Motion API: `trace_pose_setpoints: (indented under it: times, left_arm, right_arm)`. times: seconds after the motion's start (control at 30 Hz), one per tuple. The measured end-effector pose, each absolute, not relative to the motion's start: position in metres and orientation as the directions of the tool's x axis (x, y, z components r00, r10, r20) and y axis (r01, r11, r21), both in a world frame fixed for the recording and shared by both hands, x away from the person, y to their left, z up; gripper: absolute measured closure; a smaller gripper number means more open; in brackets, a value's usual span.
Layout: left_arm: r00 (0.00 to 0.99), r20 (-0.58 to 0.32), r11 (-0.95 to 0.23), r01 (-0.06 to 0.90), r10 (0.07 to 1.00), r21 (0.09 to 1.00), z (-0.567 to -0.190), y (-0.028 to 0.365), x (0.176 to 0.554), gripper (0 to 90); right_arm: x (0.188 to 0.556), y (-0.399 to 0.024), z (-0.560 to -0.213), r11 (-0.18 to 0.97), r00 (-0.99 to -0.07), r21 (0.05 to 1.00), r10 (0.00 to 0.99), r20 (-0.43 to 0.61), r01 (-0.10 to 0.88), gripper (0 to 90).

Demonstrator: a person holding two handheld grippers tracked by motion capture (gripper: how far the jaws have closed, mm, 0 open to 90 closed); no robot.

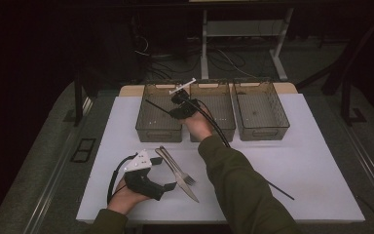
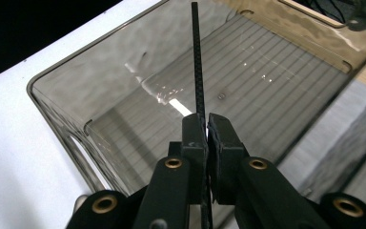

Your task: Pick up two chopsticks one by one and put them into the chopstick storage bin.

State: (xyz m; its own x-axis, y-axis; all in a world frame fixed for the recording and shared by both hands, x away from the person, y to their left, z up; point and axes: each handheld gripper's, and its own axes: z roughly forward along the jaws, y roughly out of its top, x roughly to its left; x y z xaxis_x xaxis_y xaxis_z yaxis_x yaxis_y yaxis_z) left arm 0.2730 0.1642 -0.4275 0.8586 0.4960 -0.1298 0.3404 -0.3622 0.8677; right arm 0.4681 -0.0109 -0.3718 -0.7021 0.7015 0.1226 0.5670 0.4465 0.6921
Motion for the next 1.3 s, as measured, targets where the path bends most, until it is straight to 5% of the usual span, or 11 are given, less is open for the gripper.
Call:
trace_pose_setpoints:
  times: [0.13, 0.3, 0.67, 1.3]
  left_arm:
    - [0.859, -0.133, -0.361, 0.342, 0.495, 0.867, -0.427, 0.164, 0.273, 0.0]
    - [0.860, -0.130, -0.363, 0.339, 0.494, 0.868, -0.427, 0.165, 0.273, 0.0]
    - [0.858, -0.133, -0.364, 0.345, 0.497, 0.865, -0.427, 0.165, 0.273, 0.0]
    - [0.856, -0.133, -0.368, 0.348, 0.499, 0.862, -0.428, 0.165, 0.273, 0.0]
  right_arm:
    - [0.473, -0.004, -0.373, 0.450, -0.702, 0.687, 0.701, 0.123, 0.570, 84.2]
    - [0.473, -0.006, -0.371, 0.424, -0.699, 0.711, 0.702, 0.132, 0.560, 67.4]
    - [0.462, -0.020, -0.354, 0.396, -0.733, 0.749, 0.658, 0.172, 0.532, 50.9]
    - [0.420, -0.087, -0.344, 0.392, -0.808, 0.809, 0.566, 0.164, 0.438, 38.0]
